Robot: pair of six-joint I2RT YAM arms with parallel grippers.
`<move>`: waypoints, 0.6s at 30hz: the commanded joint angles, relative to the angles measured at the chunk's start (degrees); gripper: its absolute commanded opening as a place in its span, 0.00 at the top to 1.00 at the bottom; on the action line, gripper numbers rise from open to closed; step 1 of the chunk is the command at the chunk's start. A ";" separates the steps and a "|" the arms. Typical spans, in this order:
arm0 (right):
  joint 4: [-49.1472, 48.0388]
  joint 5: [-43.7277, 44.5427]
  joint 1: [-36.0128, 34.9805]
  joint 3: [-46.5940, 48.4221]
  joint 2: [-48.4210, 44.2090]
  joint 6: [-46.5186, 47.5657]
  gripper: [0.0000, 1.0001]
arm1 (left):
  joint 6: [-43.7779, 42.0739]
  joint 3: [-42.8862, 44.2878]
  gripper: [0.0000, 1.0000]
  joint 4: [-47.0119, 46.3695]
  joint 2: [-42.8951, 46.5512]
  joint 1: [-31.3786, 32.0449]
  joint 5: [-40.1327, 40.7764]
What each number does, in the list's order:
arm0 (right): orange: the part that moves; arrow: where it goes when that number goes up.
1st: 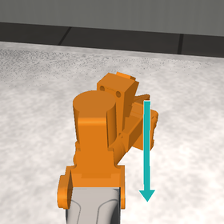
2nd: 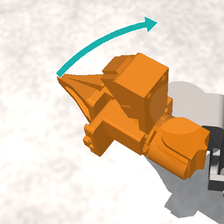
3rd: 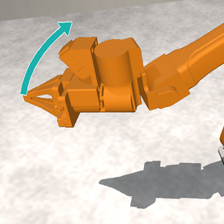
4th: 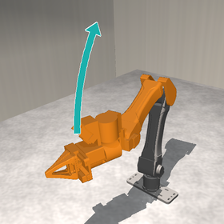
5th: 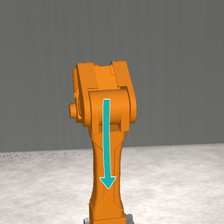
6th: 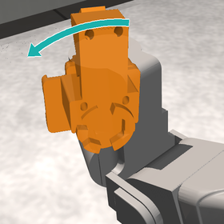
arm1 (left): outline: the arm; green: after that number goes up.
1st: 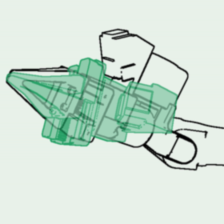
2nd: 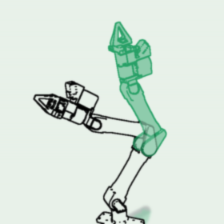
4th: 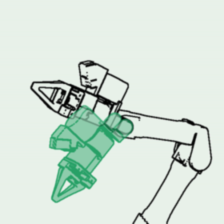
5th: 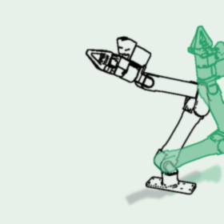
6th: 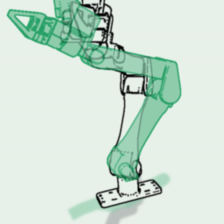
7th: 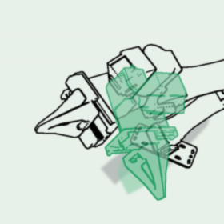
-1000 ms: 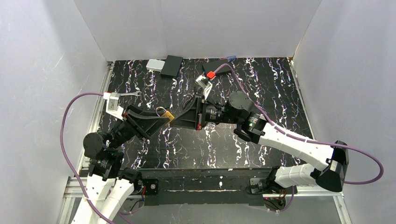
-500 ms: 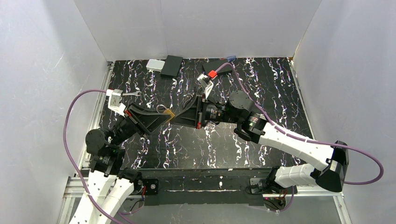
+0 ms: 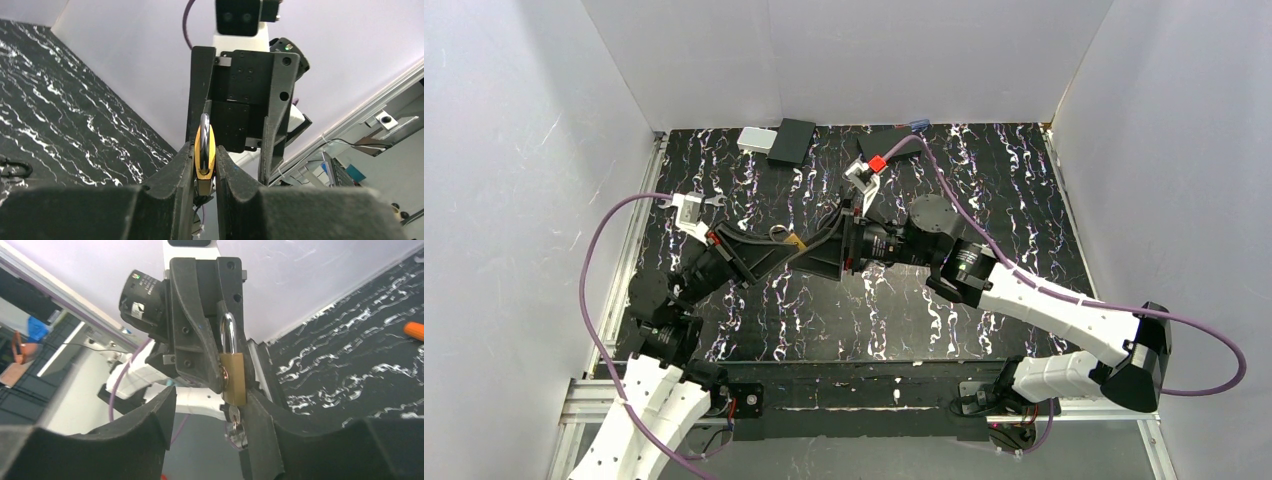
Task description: Unlock with the key
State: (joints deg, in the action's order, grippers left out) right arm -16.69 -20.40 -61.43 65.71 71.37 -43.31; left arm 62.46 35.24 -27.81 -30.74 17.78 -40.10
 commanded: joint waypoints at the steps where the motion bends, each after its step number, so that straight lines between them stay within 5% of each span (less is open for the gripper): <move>1: 2.30 2.30 -0.27 0.66 -2.33 4.85 0.41 | 1.51 -1.60 1.00 -2.04 -0.21 0.18 1.70; 18: 16.43 13.37 -0.27 -11.13 -10.98 10.92 0.40 | 3.73 -9.14 1.00 -6.29 1.86 0.23 2.34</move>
State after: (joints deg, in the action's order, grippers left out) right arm -3.05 -11.73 -61.52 56.25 63.61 -35.18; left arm 66.30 27.09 -30.68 -30.06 17.91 -37.08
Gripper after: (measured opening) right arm 0.603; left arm 0.148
